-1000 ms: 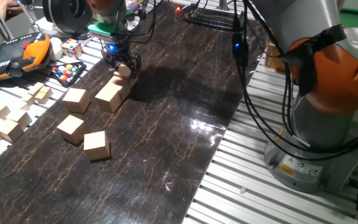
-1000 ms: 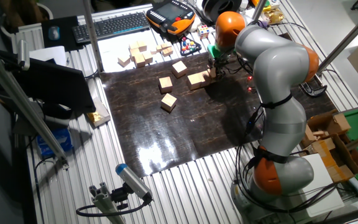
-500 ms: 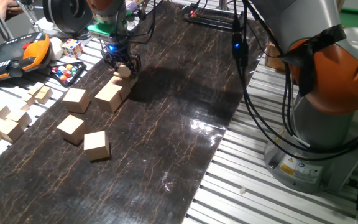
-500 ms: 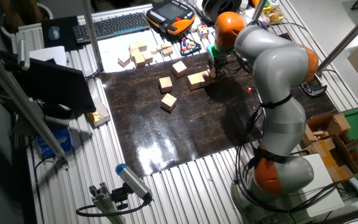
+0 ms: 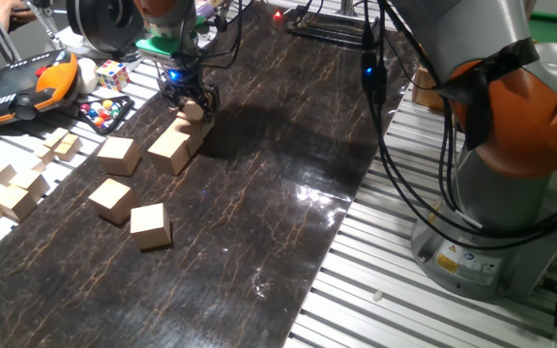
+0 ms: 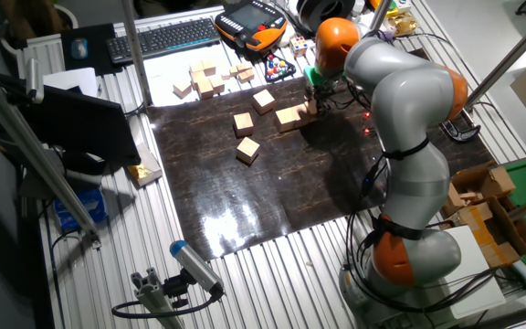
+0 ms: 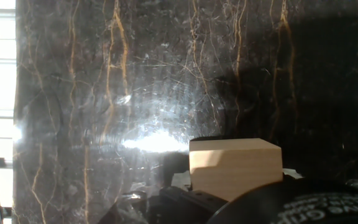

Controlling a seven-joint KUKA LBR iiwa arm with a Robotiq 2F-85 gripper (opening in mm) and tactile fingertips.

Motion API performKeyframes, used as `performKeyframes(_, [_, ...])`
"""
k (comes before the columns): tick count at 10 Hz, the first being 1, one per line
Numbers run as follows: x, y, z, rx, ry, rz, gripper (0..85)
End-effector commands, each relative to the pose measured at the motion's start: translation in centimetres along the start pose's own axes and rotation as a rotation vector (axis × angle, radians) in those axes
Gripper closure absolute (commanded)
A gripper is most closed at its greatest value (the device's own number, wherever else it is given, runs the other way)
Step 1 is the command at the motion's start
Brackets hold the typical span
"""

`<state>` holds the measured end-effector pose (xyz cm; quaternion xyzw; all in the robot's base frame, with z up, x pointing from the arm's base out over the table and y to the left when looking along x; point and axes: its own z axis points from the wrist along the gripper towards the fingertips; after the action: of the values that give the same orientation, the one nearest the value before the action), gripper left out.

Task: Stack the blocks into a pyramid shape

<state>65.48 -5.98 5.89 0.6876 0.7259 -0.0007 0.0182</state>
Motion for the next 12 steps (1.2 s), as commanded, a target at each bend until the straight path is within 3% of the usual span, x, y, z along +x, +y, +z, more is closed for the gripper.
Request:
performKeyframes(1, [0.01, -0.01, 0.00, -0.003, 0.000, 0.000, 84.3])
performKeyframes(5, [0.06, -0.03, 0.05, -0.009, 0.003, 0.006, 79.3])
performKeyframes(12, [0.16, -0.06, 0.35, -0.005, 0.011, 0.014, 58.0])
